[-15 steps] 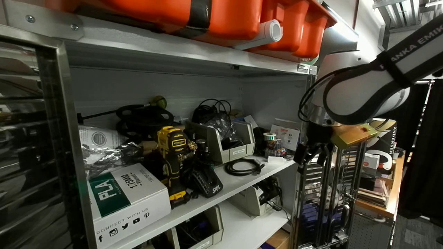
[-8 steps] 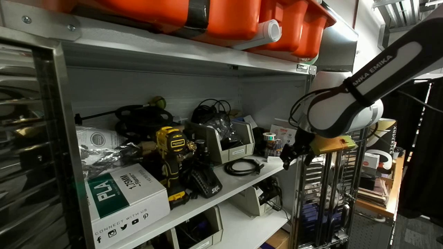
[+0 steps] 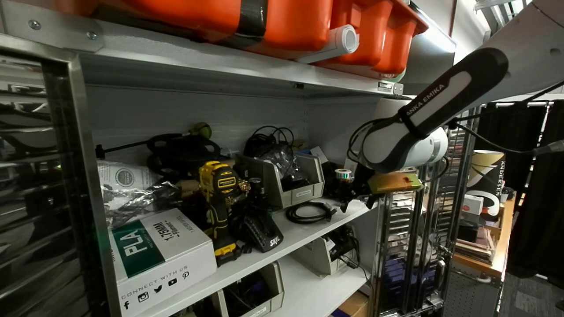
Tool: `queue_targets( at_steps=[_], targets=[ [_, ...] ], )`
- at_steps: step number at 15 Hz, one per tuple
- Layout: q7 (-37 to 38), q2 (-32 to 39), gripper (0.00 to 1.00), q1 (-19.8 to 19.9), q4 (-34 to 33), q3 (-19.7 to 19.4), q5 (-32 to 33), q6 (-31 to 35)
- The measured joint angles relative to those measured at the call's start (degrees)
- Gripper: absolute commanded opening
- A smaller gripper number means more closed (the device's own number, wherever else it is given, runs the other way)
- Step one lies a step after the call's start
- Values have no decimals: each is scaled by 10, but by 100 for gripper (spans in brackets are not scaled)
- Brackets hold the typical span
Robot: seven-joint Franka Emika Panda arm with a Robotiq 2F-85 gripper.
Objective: Put the black cable in the gray box
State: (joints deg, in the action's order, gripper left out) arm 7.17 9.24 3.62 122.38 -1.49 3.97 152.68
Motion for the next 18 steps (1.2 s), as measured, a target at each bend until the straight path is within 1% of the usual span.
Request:
queue_targets(
  at_steps=[12,15,18],
  targets=[
    [0,4,100,-2,-11,-1,0,-8],
    [1,21,100,-8,-43,-1,0,-21],
    [2,64,100,-17,-95,3,-9,-55]
  ],
)
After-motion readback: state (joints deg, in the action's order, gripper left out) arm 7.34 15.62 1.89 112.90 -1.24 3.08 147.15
